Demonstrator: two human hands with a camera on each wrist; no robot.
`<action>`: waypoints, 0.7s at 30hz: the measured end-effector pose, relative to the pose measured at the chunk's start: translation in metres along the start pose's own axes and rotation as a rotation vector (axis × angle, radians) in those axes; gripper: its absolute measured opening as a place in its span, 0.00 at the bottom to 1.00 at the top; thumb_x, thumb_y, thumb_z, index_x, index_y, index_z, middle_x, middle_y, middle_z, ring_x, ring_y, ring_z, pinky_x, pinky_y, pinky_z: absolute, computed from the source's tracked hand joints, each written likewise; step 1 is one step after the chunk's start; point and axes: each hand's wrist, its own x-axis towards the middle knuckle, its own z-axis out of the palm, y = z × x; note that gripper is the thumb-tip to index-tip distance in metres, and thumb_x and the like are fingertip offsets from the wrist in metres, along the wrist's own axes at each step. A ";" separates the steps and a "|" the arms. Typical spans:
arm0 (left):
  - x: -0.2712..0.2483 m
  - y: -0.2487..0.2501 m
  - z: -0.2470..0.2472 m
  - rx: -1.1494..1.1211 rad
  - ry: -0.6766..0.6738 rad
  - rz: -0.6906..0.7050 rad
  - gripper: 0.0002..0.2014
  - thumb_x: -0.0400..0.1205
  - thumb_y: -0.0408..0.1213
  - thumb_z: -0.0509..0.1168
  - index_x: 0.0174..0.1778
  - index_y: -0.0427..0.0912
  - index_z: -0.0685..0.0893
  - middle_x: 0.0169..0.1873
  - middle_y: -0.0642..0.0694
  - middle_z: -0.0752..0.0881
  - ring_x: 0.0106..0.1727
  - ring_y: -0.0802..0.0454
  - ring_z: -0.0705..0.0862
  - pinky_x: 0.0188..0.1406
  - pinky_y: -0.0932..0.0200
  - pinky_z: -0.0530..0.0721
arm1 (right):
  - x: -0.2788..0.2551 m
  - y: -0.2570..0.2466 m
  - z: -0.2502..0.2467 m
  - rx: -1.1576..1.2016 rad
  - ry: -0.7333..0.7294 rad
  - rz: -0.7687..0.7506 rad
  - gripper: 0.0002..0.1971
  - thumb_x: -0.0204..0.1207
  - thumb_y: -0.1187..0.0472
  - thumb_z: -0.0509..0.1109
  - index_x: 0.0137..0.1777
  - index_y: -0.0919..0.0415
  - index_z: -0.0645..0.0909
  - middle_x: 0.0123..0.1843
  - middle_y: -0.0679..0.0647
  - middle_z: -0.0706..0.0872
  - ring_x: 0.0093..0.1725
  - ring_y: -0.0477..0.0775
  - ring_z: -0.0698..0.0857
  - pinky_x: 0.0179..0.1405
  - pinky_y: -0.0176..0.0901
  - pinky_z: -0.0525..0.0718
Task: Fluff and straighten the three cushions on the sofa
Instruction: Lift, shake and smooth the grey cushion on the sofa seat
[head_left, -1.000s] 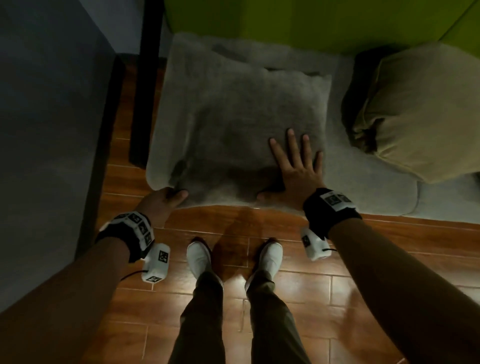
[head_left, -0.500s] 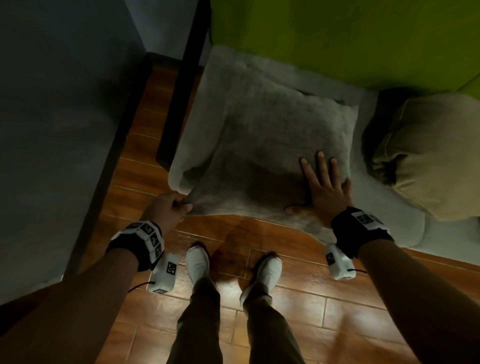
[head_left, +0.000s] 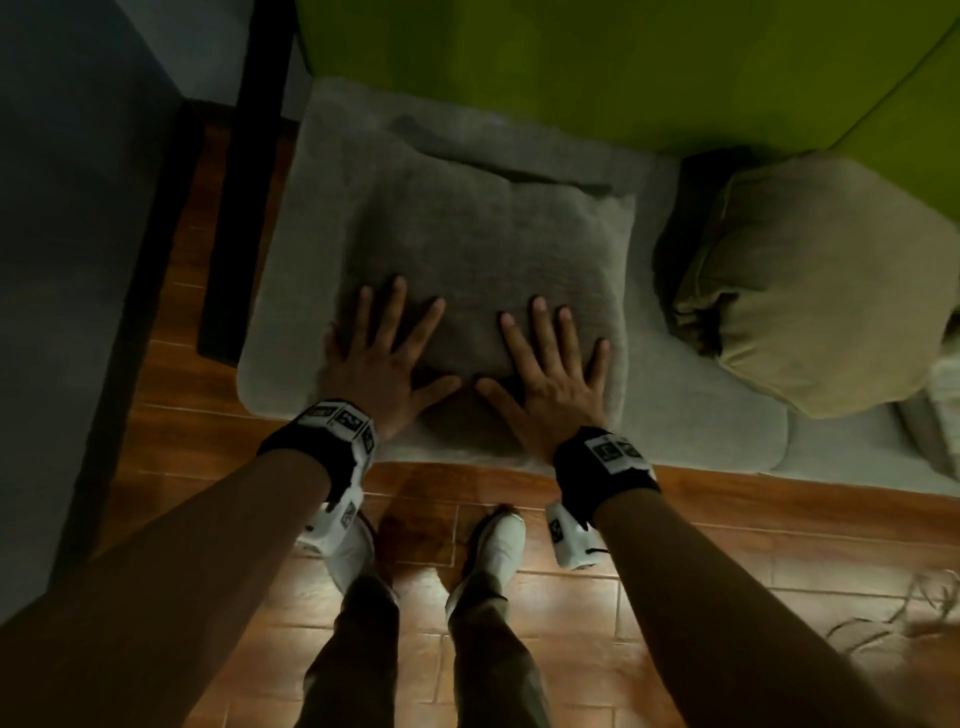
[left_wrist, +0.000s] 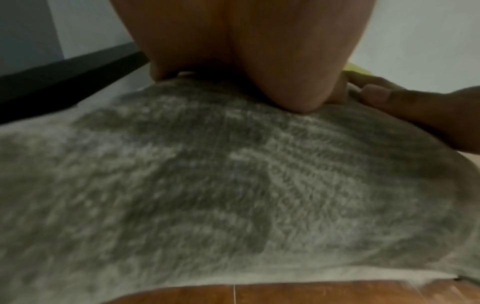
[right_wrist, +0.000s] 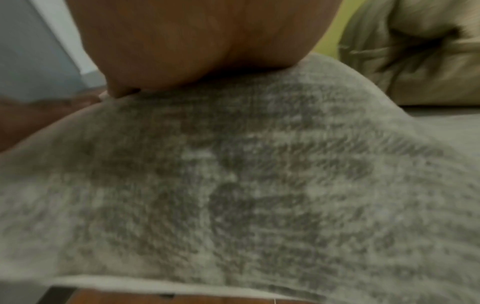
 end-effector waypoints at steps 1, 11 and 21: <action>0.000 -0.002 0.006 0.010 -0.007 -0.003 0.44 0.72 0.80 0.41 0.79 0.73 0.26 0.84 0.54 0.25 0.86 0.38 0.32 0.77 0.20 0.53 | 0.001 0.002 0.003 -0.007 -0.019 -0.008 0.40 0.80 0.22 0.46 0.85 0.29 0.30 0.88 0.41 0.25 0.89 0.56 0.30 0.82 0.80 0.34; 0.017 -0.031 0.015 0.119 -0.126 0.011 0.47 0.69 0.83 0.38 0.77 0.71 0.22 0.81 0.55 0.20 0.85 0.41 0.29 0.81 0.26 0.49 | 0.002 0.028 0.023 -0.064 -0.015 -0.139 0.41 0.81 0.24 0.48 0.87 0.32 0.33 0.87 0.40 0.27 0.86 0.48 0.27 0.84 0.75 0.35; -0.010 -0.021 -0.004 -0.141 0.108 0.123 0.43 0.77 0.70 0.52 0.87 0.56 0.52 0.87 0.54 0.42 0.87 0.37 0.46 0.81 0.35 0.55 | -0.036 0.068 0.010 0.448 0.037 0.105 0.36 0.83 0.28 0.51 0.88 0.30 0.43 0.92 0.46 0.40 0.90 0.55 0.40 0.89 0.62 0.46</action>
